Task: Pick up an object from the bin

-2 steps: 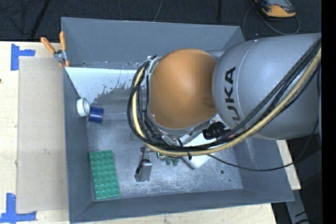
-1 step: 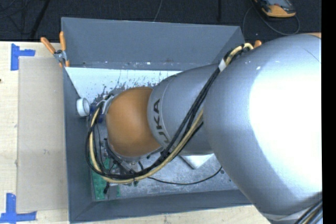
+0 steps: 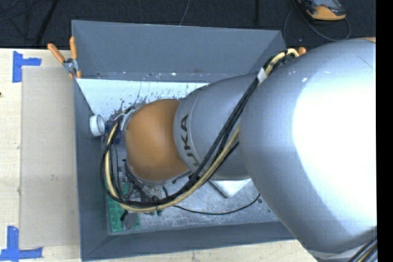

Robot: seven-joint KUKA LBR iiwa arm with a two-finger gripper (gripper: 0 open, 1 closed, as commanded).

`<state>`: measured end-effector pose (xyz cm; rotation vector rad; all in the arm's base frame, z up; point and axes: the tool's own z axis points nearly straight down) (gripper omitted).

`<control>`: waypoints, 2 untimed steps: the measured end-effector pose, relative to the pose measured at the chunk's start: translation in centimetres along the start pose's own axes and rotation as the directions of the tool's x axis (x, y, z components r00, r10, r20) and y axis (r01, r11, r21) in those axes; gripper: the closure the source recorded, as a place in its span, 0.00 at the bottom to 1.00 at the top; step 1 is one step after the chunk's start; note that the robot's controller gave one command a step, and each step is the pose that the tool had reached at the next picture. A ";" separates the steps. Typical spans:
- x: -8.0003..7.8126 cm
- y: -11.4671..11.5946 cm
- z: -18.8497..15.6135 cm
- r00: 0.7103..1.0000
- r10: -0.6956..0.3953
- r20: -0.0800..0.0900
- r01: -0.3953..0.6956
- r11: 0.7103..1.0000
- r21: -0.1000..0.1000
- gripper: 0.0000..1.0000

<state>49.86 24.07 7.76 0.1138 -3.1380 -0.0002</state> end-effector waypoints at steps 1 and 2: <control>-0.9 0.0 -11.2 1.000 0.025 0.009 -0.025 1.000 -0.003 1.00; -1.4 -0.5 -18.8 1.000 -0.002 0.010 0.002 1.000 -0.002 1.00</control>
Offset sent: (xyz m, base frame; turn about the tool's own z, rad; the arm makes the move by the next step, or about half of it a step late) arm 0.0079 -0.0009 0.1077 0.0278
